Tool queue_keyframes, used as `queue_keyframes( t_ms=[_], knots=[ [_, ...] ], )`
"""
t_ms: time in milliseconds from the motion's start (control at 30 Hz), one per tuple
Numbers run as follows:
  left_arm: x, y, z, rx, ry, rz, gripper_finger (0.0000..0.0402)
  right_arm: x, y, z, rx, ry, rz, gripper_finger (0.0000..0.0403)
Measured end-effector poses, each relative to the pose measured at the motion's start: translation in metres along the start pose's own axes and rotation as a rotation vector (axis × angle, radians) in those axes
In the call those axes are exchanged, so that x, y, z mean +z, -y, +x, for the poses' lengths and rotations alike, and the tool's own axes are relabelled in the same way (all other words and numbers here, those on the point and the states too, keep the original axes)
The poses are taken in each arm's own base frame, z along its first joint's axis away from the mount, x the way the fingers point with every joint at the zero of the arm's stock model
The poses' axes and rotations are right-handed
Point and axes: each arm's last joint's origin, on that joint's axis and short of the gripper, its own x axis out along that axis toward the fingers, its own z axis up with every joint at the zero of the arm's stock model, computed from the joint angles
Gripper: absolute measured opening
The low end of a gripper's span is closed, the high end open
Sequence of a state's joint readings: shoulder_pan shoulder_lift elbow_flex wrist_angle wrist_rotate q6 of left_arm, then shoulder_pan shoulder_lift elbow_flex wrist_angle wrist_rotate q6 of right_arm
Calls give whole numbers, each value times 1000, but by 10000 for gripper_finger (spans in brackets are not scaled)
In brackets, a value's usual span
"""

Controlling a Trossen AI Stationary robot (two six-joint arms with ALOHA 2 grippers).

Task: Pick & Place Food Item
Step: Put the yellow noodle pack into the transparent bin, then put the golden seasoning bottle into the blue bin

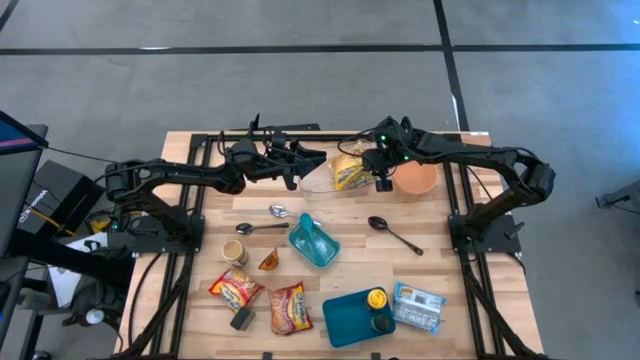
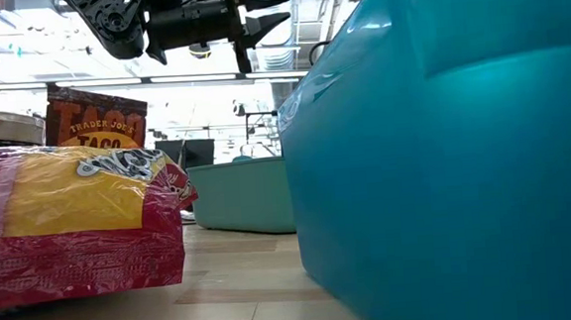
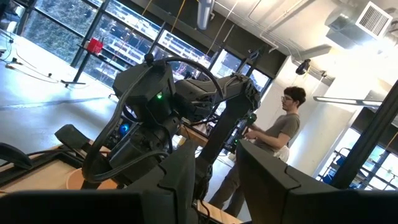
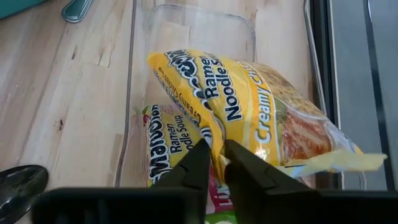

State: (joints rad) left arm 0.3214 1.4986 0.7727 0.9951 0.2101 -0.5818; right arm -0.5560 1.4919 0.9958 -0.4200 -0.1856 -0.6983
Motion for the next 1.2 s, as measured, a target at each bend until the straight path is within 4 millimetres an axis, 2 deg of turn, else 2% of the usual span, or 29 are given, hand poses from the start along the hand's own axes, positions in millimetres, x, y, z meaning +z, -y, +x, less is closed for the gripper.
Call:
queue_keyframes(
  t_ms=[267, 633, 733, 1000, 1200],
  knots=[
    [0, 0, 0, 0, 0, 0, 113, 1, -2, 0, 5, 0, -9, 104],
    [0, 0, 0, 0, 0, 0, 113, 2, -2, -5, 3, 1, 3, 112],
    [0, 0, 0, 0, 0, 0, 113, 7, 1, -15, -17, 20, 12, 112],
    [0, 0, 0, 0, 0, 0, 113, 25, 17, -60, -130, 149, 132, 111],
    [0, 0, 0, 0, 0, 0, 113, 25, 20, -89, -186, 216, 248, 111]
  ],
)
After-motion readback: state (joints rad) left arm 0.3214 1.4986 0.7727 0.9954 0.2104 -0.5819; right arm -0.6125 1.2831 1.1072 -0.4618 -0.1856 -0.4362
